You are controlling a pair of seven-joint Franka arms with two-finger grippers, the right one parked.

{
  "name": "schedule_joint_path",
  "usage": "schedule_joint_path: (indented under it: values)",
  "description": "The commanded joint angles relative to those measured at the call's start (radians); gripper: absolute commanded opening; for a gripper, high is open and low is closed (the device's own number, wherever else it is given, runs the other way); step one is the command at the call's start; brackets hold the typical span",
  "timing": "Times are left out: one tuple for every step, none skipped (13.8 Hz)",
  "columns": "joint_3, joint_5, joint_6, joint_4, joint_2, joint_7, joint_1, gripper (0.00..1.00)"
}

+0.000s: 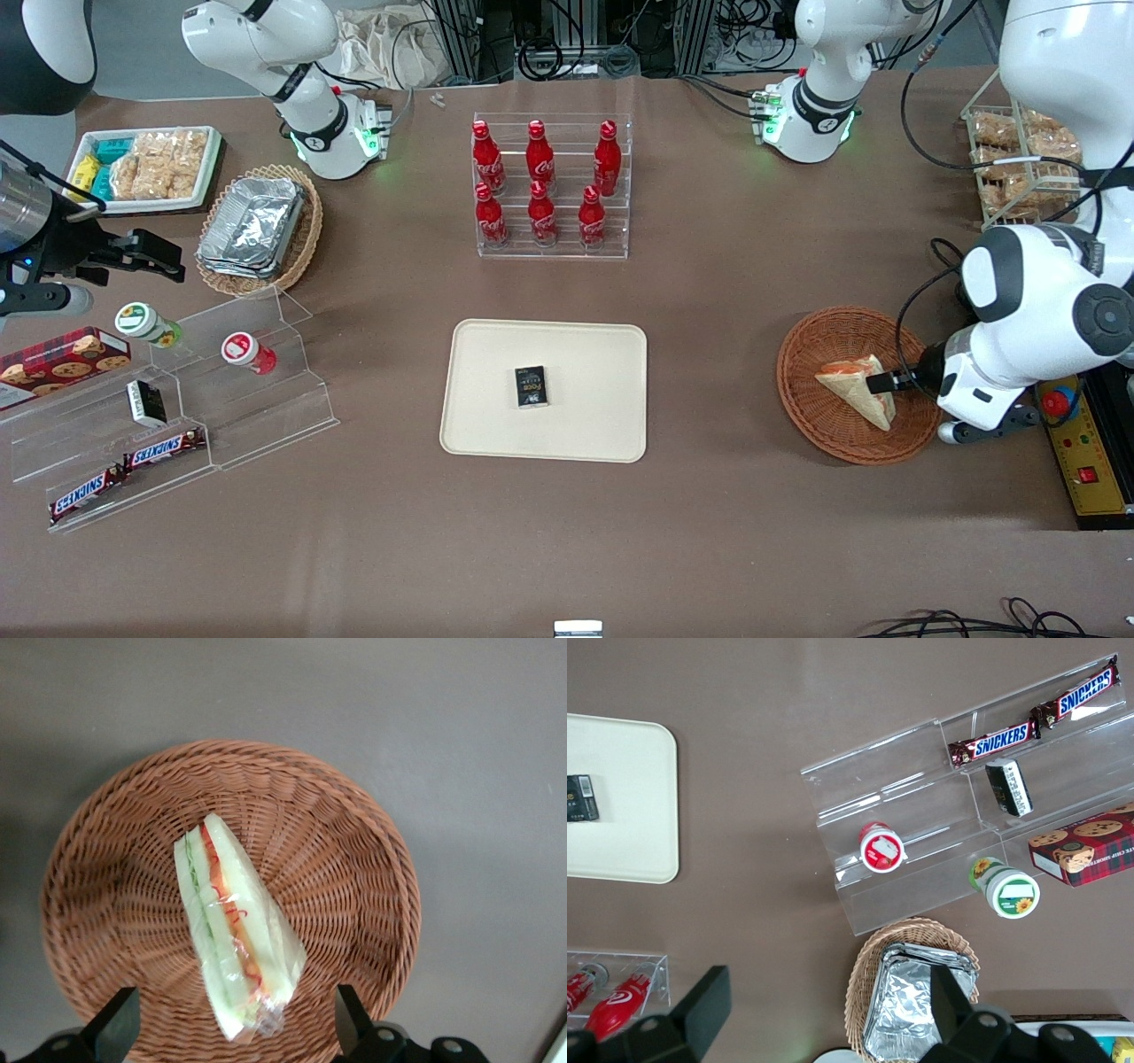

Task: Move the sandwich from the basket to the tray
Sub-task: 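Close the left gripper on the sandwich's wrapped edge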

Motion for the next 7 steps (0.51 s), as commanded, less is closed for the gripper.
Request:
schedule_joint_path:
  values:
    - [-0.003, -0.037, 0.064, -0.035, 0.002, -0.172, 0.007, 0.99]
    - [-0.003, -0.057, 0.090, -0.035, 0.027, -0.213, 0.013, 0.99]
    - [-0.003, -0.058, 0.102, -0.037, 0.039, -0.228, 0.020, 0.99]
    - [-0.003, -0.060, 0.102, -0.037, 0.045, -0.230, 0.021, 0.99]
    - [-0.003, -0.058, 0.102, -0.044, 0.048, -0.230, 0.021, 0.99]
    - [-0.003, -0.058, 0.105, -0.063, 0.048, -0.230, 0.021, 0.99]
    - [-0.002, -0.057, 0.123, -0.081, 0.047, -0.230, 0.022, 0.98]
